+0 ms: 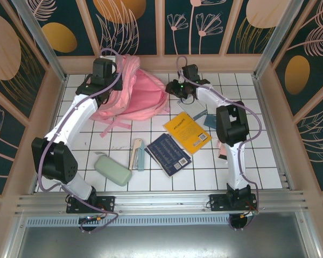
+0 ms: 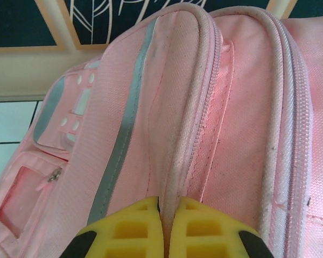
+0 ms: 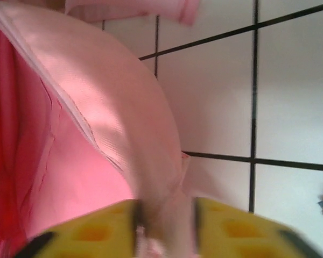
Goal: Pack the student bag
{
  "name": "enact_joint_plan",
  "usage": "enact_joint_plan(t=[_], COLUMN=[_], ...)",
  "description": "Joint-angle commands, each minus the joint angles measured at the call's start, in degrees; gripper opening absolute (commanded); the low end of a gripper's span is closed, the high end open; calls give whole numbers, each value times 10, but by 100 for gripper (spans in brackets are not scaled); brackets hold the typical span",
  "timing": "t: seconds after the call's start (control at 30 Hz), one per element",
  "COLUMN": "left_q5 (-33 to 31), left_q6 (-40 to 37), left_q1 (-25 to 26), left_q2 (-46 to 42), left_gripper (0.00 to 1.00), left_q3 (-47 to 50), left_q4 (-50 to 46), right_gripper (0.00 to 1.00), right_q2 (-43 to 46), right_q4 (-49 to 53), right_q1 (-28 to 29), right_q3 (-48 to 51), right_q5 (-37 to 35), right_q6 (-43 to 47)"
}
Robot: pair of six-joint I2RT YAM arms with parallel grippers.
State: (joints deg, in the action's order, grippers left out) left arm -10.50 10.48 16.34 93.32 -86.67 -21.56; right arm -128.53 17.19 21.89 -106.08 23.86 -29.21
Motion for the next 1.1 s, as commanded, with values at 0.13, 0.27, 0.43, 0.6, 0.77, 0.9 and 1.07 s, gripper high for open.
enact_joint_plan(t=[0.13,0.27,0.43,0.6,0.77,0.9,1.07], left_q5=[57,95,138,179,204,204,213], left_q6=[71,110,133,162,182,180,176], left_q1=[-1,-1,-2,0,1,5,8], left_q2=[-33,-35,-20,-24,-26,-36,-38], left_gripper=[0,0,0,0,0,0,0], left_q3=[93,136,150,183,209,216,214], left_q4=[110,176,202,242,262,267,267], right_gripper=[67,68,65,69,84,84,89], right_q2=[137,252,423,600,725,780,813], right_q4=[19,18,33,102,96,38,-6], right_q1=[22,35,58,89,138,153,157], right_q3=[65,203,393,540,691,795,878], right_q5=[-46,-72,-70,-82,-70,-45,-42], right_q6=[4,-9,-58,-149,-261,-319,-354])
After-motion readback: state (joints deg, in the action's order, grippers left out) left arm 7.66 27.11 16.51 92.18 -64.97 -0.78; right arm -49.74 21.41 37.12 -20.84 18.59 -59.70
